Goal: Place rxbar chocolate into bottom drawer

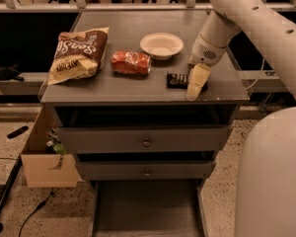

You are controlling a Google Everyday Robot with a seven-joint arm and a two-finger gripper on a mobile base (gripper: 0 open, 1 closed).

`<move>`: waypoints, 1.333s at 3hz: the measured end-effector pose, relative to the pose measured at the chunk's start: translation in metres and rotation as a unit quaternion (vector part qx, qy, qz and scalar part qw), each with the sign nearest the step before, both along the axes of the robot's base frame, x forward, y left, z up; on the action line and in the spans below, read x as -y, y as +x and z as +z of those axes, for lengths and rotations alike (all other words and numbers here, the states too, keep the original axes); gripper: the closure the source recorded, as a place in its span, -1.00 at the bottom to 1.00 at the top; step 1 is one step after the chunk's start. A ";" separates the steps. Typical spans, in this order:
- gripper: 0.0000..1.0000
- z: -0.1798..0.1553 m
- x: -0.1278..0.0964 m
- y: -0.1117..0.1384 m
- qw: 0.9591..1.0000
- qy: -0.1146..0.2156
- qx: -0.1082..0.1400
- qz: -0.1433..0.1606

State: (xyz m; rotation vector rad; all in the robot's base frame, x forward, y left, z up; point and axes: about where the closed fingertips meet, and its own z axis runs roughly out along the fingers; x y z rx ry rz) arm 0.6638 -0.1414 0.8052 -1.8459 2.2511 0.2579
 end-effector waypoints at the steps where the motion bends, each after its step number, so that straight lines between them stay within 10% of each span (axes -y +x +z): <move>1: -0.46 0.000 0.000 0.000 1.000 0.000 0.000 0.000; 4: 0.92 0.000 0.000 0.000 1.000 0.000 0.000 0.000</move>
Offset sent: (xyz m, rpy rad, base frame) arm 0.0000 0.0000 0.0000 0.0000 0.0000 0.0000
